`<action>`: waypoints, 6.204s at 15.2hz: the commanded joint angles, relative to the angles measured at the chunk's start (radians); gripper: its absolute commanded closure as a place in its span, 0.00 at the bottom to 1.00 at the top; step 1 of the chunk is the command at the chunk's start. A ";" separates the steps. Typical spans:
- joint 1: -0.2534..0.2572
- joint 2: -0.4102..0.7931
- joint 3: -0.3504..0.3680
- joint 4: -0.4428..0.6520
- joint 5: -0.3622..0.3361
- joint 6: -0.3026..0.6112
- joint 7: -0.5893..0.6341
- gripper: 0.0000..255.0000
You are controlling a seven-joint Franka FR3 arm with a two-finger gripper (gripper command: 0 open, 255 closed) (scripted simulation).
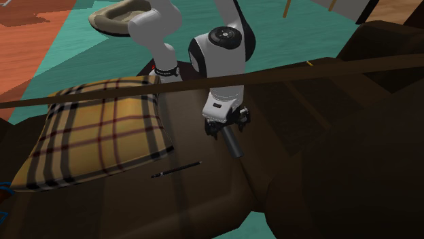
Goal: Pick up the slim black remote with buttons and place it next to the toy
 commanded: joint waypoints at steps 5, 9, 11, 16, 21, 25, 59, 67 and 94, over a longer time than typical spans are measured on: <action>0.000 0.000 0.000 -0.003 0.000 0.003 0.000 1.00; 0.000 -0.005 -0.001 -0.006 -0.002 0.001 0.001 1.00; 0.001 0.000 -0.001 0.000 0.000 0.000 0.000 1.00; 0.004 -0.052 -0.007 0.016 -0.036 -0.064 0.028 1.00; 0.005 -0.099 -0.009 0.039 -0.066 -0.129 0.052 1.00; 0.004 -0.133 -0.009 0.061 -0.085 -0.182 0.068 1.00; -0.056 -0.356 -0.064 0.229 -0.182 -0.564 0.013 1.00; -0.138 -0.425 -0.178 0.188 -0.231 -0.587 -0.156 1.00; -0.358 0.015 -0.733 0.587 0.048 -0.717 -1.020 1.00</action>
